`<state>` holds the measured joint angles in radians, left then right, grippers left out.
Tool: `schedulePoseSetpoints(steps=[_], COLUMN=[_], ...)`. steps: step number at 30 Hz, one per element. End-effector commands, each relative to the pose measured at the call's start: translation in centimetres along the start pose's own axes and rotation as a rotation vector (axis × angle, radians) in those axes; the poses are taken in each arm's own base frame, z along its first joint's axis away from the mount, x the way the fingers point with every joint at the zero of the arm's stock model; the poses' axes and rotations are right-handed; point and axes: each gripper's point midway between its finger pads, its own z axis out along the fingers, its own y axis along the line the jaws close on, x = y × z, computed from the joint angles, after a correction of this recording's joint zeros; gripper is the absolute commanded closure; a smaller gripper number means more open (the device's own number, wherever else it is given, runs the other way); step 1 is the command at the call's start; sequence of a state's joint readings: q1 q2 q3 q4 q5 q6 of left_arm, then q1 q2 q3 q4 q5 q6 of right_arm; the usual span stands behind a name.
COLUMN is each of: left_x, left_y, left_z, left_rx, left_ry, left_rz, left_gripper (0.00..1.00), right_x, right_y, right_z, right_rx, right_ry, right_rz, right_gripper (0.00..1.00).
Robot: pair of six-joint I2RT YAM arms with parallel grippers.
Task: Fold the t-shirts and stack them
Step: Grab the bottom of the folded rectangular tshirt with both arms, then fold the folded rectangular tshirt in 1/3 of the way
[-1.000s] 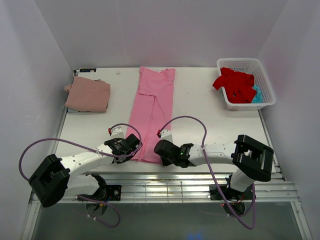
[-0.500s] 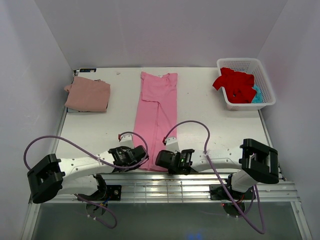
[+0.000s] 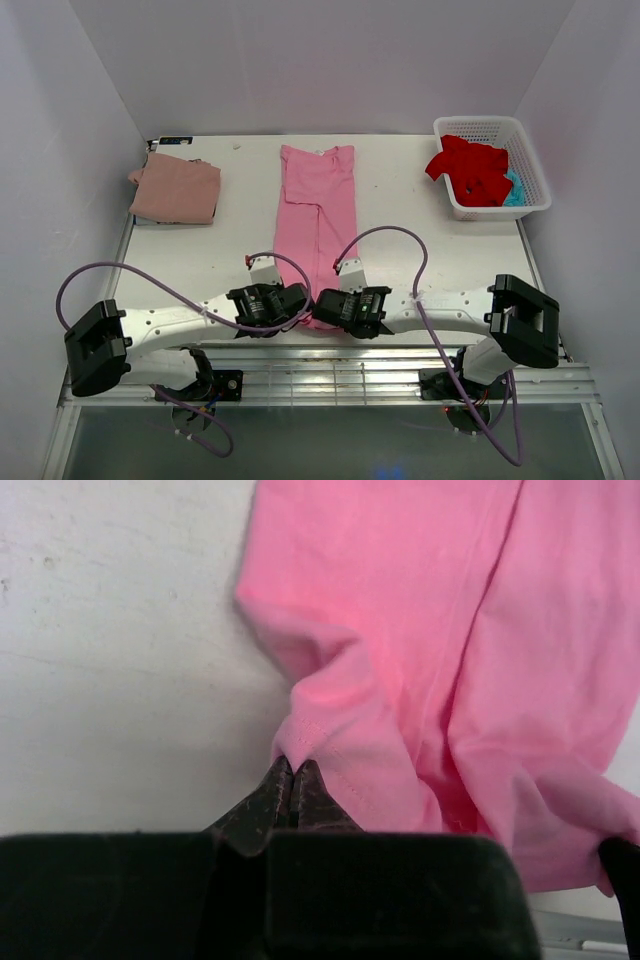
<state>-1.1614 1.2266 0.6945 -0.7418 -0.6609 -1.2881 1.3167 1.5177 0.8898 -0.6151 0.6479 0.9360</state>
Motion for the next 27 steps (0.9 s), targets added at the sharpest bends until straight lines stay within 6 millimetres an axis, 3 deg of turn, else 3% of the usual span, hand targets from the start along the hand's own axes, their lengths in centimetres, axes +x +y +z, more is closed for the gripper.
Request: schedulePoseSetpoints(steps=[1, 7, 13, 17, 22, 26, 27], left_x=[-3.5, -5.8, -6.6, -8.2, -11.0, -13.4, -13.8], left_y=[-1.7, -3.9, -5.7, -5.2, -4.6, -3.5, -4.0], left_z=[-1.1, -1.0, 1.7, 3.8, 4.8, 6.2, 6.4], left_rx=[0.032, 0.032, 0.043, -0.006, -0.025, -0.029, -0.004], left_ry=[-0.13, -0.222, -0.268, -0.291, -0.341, -0.356, -0.36], left_rz=[-0.057, -0.034, 0.025, 0.031, 0.005, -0.009, -0.018], left_gripper=[1.0, 1.0, 1.0, 1.0, 1.0, 1.0, 1.0], right_x=[-5.4, -9.0, -13.1, -15.4, -17.5, -19.2, -19.4], right_y=[-0.4, -1.2, -1.0, -0.6, -0.8, -1.4, -1.5], right_z=[-0.6, 1.4, 3.7, 5.5, 7.4, 7.8, 7.9], right_rx=[0.037, 0.019, -0.011, -0.023, -0.023, -0.02, -0.019], right_ry=[-0.124, -0.154, -0.191, -0.193, -0.178, -0.192, -0.193], right_rz=[0.038, 0.057, 0.063, 0.042, 0.029, 0.04, 0.041], right_gripper=[0.92, 0.92, 0.92, 0.92, 0.92, 0.92, 0.92])
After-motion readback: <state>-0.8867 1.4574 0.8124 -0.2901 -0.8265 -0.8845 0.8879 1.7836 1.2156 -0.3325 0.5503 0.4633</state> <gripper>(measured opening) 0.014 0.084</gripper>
